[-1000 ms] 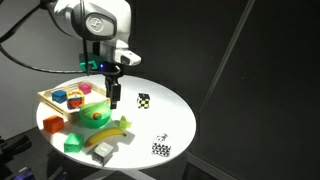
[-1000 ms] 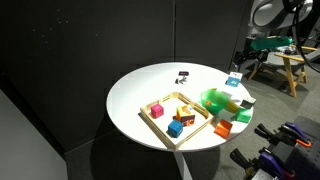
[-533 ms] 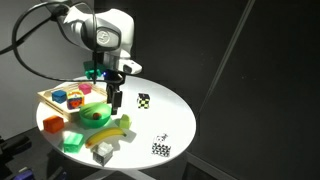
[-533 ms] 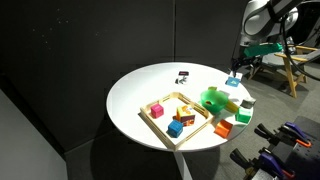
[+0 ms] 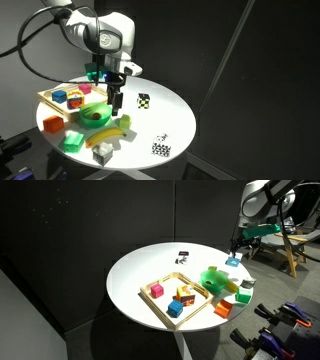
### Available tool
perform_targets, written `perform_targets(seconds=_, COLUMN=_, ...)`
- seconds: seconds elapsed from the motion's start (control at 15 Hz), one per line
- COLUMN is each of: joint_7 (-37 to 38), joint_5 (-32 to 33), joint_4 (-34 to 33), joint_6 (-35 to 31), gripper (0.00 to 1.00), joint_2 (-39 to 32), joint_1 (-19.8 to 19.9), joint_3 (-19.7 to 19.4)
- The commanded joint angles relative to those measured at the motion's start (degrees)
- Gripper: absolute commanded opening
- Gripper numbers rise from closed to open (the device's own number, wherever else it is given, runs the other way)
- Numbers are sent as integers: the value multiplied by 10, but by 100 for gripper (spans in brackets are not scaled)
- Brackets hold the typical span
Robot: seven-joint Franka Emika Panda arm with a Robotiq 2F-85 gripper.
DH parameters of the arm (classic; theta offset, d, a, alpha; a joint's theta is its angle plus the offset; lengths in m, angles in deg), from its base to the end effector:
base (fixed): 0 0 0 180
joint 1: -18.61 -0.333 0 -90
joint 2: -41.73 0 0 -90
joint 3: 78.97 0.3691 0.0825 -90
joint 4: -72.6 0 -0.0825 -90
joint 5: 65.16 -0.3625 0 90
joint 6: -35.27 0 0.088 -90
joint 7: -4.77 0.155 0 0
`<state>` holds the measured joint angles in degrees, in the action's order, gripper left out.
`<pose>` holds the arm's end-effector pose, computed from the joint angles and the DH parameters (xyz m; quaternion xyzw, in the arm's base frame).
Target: Put the grey block on top of the orange cube in the crate
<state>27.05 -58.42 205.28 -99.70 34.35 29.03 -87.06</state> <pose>0.4718 -0.1638 0.3022 0.9496 -0.3066 -0.0424 0.0502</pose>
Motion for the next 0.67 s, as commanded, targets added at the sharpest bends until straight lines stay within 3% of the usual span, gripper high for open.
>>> perform_targets(seconds=0.0, joint_7=-2, joint_5=-2, joint_4=-1, joint_6=1, gripper=100, joint_2=0, joint_1=-11, joint_3=-11)
perform_targets(seconds=0.6, joint_7=-27, joint_5=-4, joint_4=16, joint_6=-12, gripper=100, joint_2=2, joint_1=-7, joint_3=-14)
